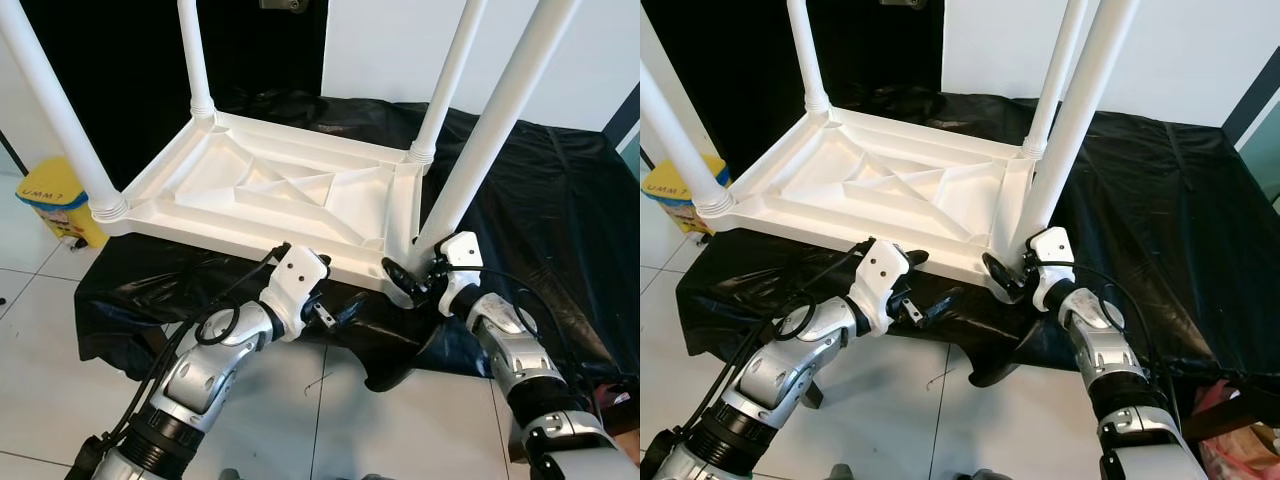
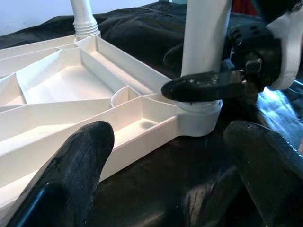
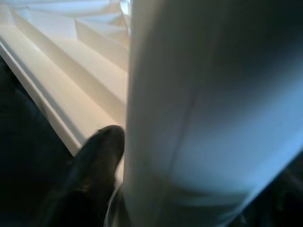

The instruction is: Building children table

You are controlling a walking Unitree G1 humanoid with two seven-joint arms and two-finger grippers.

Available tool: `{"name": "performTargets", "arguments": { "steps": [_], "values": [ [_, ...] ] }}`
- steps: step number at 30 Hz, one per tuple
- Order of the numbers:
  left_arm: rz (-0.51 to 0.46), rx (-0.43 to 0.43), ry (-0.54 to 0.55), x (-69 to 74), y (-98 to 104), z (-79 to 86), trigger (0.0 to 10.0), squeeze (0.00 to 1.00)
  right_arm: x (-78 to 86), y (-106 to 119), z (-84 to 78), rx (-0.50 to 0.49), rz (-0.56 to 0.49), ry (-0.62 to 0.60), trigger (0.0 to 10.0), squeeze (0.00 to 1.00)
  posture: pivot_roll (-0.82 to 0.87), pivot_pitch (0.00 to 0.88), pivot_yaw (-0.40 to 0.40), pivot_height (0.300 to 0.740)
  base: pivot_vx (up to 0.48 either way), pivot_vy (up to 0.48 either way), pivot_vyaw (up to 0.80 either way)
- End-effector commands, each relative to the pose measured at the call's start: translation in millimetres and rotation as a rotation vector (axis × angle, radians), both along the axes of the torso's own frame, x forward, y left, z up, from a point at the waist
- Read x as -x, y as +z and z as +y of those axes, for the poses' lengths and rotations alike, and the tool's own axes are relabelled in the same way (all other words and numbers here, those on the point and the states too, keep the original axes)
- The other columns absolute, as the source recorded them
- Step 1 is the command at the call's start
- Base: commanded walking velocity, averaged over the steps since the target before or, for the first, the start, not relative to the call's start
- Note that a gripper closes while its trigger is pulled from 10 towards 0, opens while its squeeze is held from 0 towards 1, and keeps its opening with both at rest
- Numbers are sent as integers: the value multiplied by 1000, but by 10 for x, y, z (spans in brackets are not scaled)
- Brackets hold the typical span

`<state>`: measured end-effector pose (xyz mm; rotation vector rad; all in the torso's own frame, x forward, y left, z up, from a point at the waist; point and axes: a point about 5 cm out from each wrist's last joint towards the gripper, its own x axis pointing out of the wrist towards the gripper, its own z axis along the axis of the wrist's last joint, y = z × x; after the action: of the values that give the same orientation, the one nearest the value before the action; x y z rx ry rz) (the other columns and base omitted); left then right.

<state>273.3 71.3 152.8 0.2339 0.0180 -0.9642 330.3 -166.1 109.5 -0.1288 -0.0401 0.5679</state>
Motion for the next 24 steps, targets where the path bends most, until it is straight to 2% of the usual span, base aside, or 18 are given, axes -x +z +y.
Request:
{"name": "performTargets", "arguments": {
  "steps": [1, 5, 6, 7, 8, 14, 18, 19, 21, 23, 24],
  "values": [
    [6, -10, -64, 41, -13, -30, 10000, 0, 0, -34, 4, 24, 10, 18, 0, 0, 56, 63, -88, 740, 0, 0, 0],
    [10, -9, -62, 47, -18, -30, 10000, 0, 3, -55, -16, 20, 14, 10, 0, 0, 52, 65, -88, 740, 0, 0, 0],
    [7, -9, -63, 47, -18, -32, 10000, 0, 3, -64, -31, 5, 22, -5, 824, 0, 51, 65, -88, 740, 0, 0, 0],
    [7, -9, -63, 47, -18, -32, 10000, 0, 3, -64, -31, 5, 22, -5, 824, 0, 51, 65, -88, 740, 0, 0, 0],
    [5, -9, -66, 49, -20, -38, 10000, 0, 0, -74, -55, -13, 27, -34, 10000, 0, 46, 67, -87, 740, 0, 0, 0],
    [3, -8, -69, 49, -19, -54, 10000, 0, -6, -75, -78, -45, 29, -74, 10000, 0, 43, 68, -87, 740, 0, 0, 0],
    [0, -10, -68, 46, -19, -54, 10000, 0, -8, -91, -114, -32, 28, -164, 10000, 0, 38, 69, -88, 740, 0, 0, 0],
    [-1, -11, -66, 38, -20, -48, 10000, 0, 6, -117, -141, -31, 31, -255, 10000, 0, 37, 69, -89, 740, 0, 0, 0],
    [-3, -11, -61, 26, -16, -42, 10000, 0, 33, -156, -154, -50, 43, -352, 10000, 0, 35, 69, -89, 740, 0, 0, 0],
    [-4, -9, -59, 18, -12, -43, 10000, 0, 59, -184, -151, -66, 51, -426, 10000, 0, 32, 67, -90, 740, 0, 0, 0],
    [-4, -9, -59, 18, -12, -43, 10000, 0, 59, -184, -151, -66, 51, -426, 10000, 0, 32, 67, -90, 740, 0, 0, 0]
  ]
}}
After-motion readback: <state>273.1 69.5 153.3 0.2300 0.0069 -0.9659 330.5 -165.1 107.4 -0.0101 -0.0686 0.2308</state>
